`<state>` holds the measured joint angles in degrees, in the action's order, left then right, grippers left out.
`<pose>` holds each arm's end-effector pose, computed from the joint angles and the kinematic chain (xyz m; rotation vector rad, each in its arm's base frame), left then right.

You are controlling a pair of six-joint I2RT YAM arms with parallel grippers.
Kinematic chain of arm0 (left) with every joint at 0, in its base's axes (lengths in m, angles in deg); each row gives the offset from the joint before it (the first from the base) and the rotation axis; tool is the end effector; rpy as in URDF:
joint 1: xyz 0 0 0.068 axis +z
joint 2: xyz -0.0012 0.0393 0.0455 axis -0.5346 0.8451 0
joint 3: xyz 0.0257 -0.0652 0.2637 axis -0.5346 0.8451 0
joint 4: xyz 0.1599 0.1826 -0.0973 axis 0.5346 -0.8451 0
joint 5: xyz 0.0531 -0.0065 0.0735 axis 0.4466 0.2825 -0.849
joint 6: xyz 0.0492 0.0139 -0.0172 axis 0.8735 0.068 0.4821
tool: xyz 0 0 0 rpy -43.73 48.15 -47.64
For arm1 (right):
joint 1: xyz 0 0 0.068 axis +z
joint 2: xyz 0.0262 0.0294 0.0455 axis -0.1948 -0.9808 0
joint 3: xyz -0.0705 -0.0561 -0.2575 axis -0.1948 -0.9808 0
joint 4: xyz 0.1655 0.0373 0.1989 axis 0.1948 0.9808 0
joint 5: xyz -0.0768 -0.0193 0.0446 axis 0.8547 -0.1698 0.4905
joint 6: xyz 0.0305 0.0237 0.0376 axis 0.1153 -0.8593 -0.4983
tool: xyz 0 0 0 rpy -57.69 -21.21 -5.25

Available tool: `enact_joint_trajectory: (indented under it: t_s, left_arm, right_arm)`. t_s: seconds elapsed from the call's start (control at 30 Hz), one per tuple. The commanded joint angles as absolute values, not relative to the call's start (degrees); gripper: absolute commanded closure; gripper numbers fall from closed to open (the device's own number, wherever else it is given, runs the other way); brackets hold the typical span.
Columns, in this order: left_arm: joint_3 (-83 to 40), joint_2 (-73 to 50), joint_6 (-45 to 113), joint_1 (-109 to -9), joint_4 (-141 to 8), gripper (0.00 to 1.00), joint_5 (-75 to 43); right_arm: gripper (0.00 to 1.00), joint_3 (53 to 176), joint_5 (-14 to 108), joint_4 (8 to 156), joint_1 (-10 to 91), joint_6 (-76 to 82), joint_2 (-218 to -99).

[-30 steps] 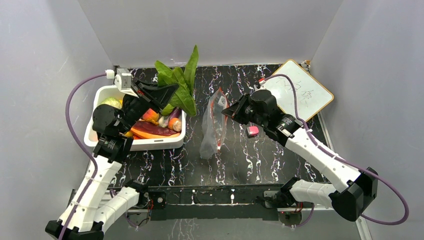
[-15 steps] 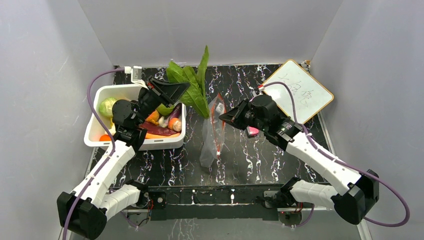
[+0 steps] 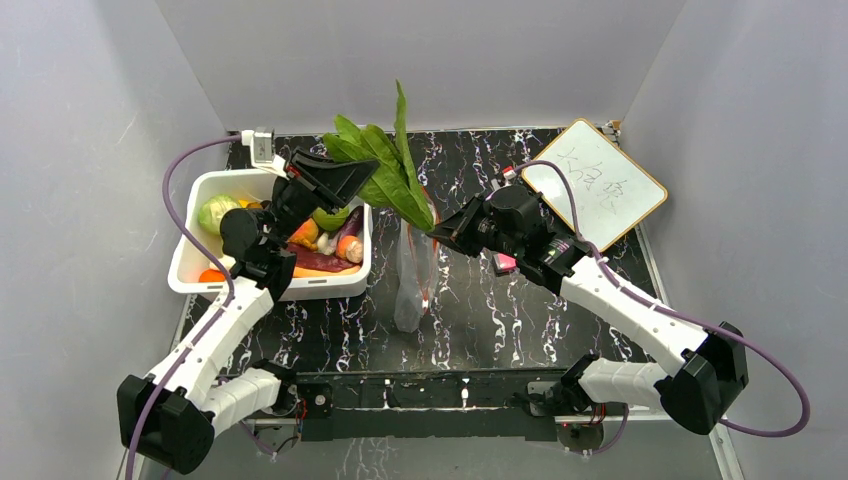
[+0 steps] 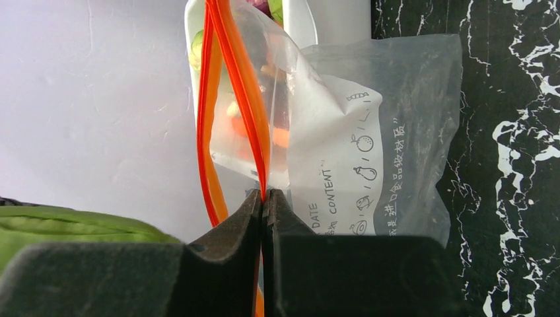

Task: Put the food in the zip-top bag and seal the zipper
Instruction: Place the fake vegetable in the zipper food storage bag.

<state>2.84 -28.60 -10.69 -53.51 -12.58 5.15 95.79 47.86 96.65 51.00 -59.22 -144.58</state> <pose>0.1879 -0.0916 0.4267 0.2512 0.9679 -1.4574 0.2032 0.1751 0.3235 0.4899 2.2374 1.2458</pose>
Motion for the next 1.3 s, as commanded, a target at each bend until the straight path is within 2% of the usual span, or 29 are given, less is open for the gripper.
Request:
enact_joint_trajectory:
  t_s: [0.0, 0.37, 0.57, 0.83, 1.27]
  left_arm:
    - [4.5, -29.6, -6.3, -53.8, -9.4, 0.94, 4.7]
    - [6.3, -28.9, 4.1, -53.8, -15.0, 0.96, 6.6]
    - [6.4, -27.8, 0.7, -53.8, -13.0, 0.96, 8.4]
    - [7.3, -30.4, 5.5, -53.8, -20.8, 0.97, 7.3]
    - [5.0, -29.4, 2.9, -53.8, -20.9, 0.97, 8.6]
  right_arm:
    - [1.0, 99.0, 48.4, 91.7, 51.4, -59.7, -144.0]
    - [1.0, 100.3, 49.1, 91.8, 51.6, -58.6, -143.2]
    - [1.0, 101.2, 50.2, 92.1, 51.8, -56.5, -143.8]
    - [1.0, 100.7, 52.3, 92.2, 51.9, -55.3, -142.8]
    - [1.0, 102.1, 54.8, 94.4, 52.1, -51.2, -144.4]
